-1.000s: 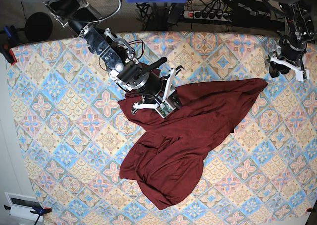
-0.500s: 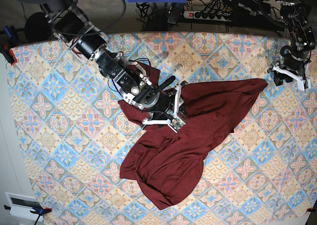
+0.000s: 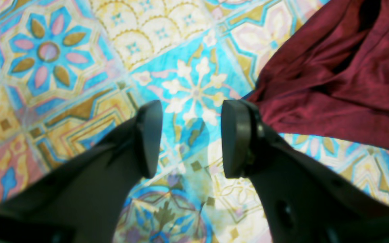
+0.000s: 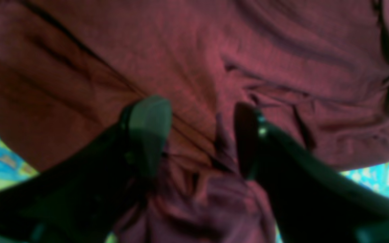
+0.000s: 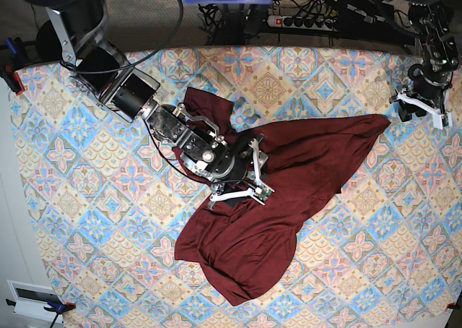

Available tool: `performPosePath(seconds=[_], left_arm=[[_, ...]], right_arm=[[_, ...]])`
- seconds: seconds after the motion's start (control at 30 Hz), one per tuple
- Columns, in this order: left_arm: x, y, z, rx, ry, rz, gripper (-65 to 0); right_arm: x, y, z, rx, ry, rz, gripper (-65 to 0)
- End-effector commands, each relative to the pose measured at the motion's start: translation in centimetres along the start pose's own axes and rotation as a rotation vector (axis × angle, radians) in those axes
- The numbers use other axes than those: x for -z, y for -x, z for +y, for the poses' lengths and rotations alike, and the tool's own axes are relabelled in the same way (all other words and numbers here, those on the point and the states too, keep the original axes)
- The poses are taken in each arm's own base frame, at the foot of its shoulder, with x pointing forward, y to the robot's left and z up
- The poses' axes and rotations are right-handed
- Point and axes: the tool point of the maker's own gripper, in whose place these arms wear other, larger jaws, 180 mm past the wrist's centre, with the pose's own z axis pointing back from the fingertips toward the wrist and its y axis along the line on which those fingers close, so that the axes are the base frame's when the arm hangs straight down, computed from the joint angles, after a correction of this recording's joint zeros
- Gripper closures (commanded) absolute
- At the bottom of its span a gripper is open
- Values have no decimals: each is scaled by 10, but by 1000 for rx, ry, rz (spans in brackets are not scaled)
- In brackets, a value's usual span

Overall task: Layout the t-shirt on the table in an organized manner, then fold the t-shirt properly
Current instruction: 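Grasp the shirt with the right gripper and drag it away from the left gripper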

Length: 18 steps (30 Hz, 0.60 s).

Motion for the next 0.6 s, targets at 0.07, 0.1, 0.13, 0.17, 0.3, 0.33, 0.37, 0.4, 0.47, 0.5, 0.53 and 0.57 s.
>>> performPosePath(seconds=[0.07, 0.1, 0.13, 0.17, 0.3, 0.33, 0.37, 0.4, 0.47, 0.5, 0.53, 0.57], left_arm=[[-3, -12, 0, 13, 2, -37, -281], [-3, -11, -1, 8, 4, -36, -281], [-3, -10, -2, 5, 5, -36, -281], [-3, -9, -2, 4, 5, -34, -281], [-4, -1, 0, 3, 1, -17, -281], [-5, 0, 0, 3, 1, -16, -281], [-5, 0, 0, 3, 1, -16, -281], [-5, 0, 0, 3, 1, -16, -281], [-5, 0, 0, 3, 1, -16, -281], [-5, 0, 0, 3, 1, -16, -281], [-5, 0, 0, 3, 1, -16, -281], [-4, -1, 0, 3, 1, -17, -281]], right_arm=[[3, -32, -8, -51, 16, -51, -360], [7, -36, -2, -59, 7, -51, -360], [10, -34, 2, -65, -1, -39, -360], [13, -31, 5, -68, -4, -26, -360], [27, -29, 13, -81, -24, -2, -360], [30, -24, 18, -96, -46, 14, -359], [32, -20, 21, -108, -64, 27, -357], [33, -17, 21, -111, -72, 34, -350], [33, -16, 22, -116, -85, 37, -313], [33, -16, 22, -116, -85, 37, -281], [32, -14, 20, -115, -82, 39, -235], [32, -12, 18, -115, -78, 42, -181]])
